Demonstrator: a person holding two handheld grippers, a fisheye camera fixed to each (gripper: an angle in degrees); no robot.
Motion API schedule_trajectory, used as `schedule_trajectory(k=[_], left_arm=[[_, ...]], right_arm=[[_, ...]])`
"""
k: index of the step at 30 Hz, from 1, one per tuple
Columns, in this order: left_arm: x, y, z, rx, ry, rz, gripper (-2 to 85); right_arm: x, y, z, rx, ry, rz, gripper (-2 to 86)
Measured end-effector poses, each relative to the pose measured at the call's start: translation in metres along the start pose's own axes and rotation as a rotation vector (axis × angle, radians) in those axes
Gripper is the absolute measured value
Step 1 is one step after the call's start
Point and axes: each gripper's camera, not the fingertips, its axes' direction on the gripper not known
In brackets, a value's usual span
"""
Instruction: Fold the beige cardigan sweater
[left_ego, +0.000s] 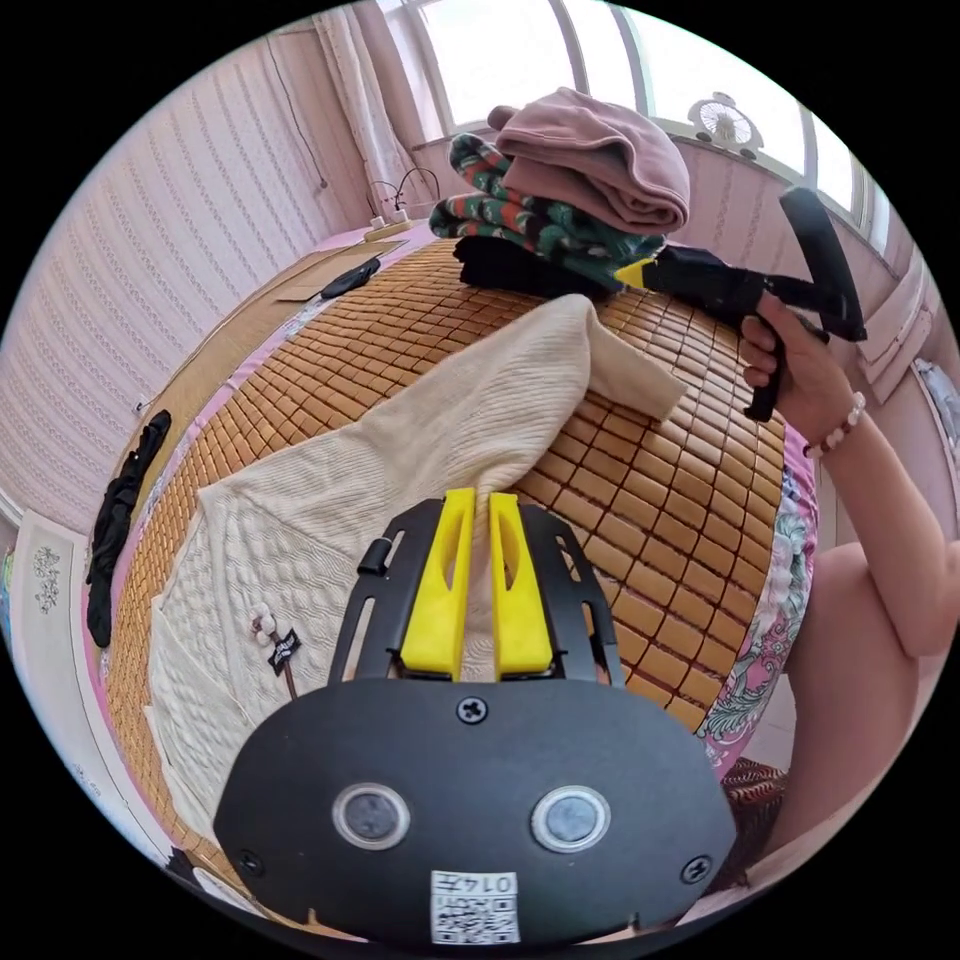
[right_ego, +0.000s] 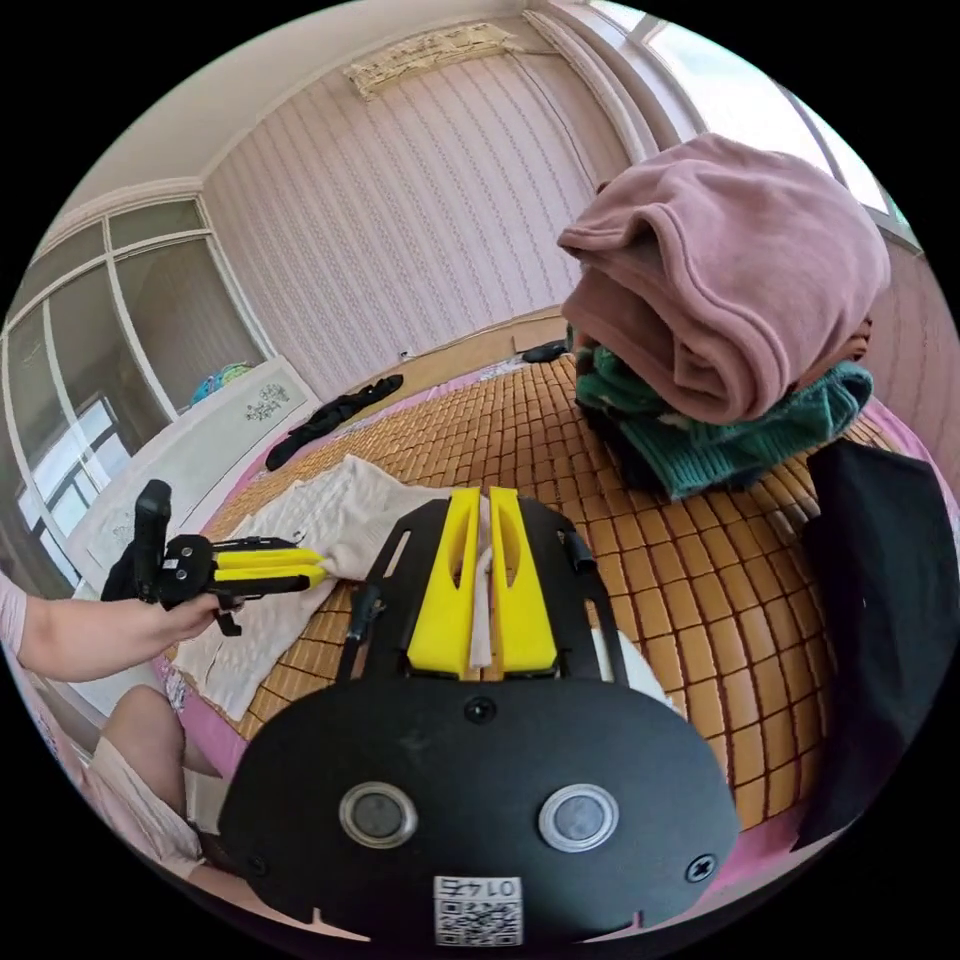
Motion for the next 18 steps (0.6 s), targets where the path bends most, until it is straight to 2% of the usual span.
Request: schedule_trajectory(k=[4, 8, 10, 14, 15, 18], left_arm=[[-0.002, -0.010, 0.001, -0.001, -0.021, -0.003, 0.8], [0.000, -0.020, 0.009, -0.025, -0.023, 0.003, 0.7], [-0.002, -0.025, 0.011, -0.022, -0.016, -0.014, 0.6], [-0.006, -0.033, 0.011, -0.024, -0.019, -0.020, 0.6], [-0.007, -0.035, 0.010, -0.020, -0.018, -0.015, 0.6], [-0.007, -0.037, 0.001, 0.015, -0.012, 0.016, 0.5]], right_arm=[[0.008, -0.019, -0.016, -0.164, -0.158, 0.007, 10.9], [0.001, -0.028, -0.015, -0.364, -0.106, -0.027, 13.4], [-0.004, -0.032, -0.011, -0.449, -0.229, -0.038, 11.7], [-0.006, -0.042, -0.018, -0.528, -0.287, -0.016, 4.7], [-0.001, -0.048, -0.029, -0.525, -0.305, 0.021, 1.9], [0.018, -0.060, -0.085, -0.286, -0.567, 0.063, 0.8]])
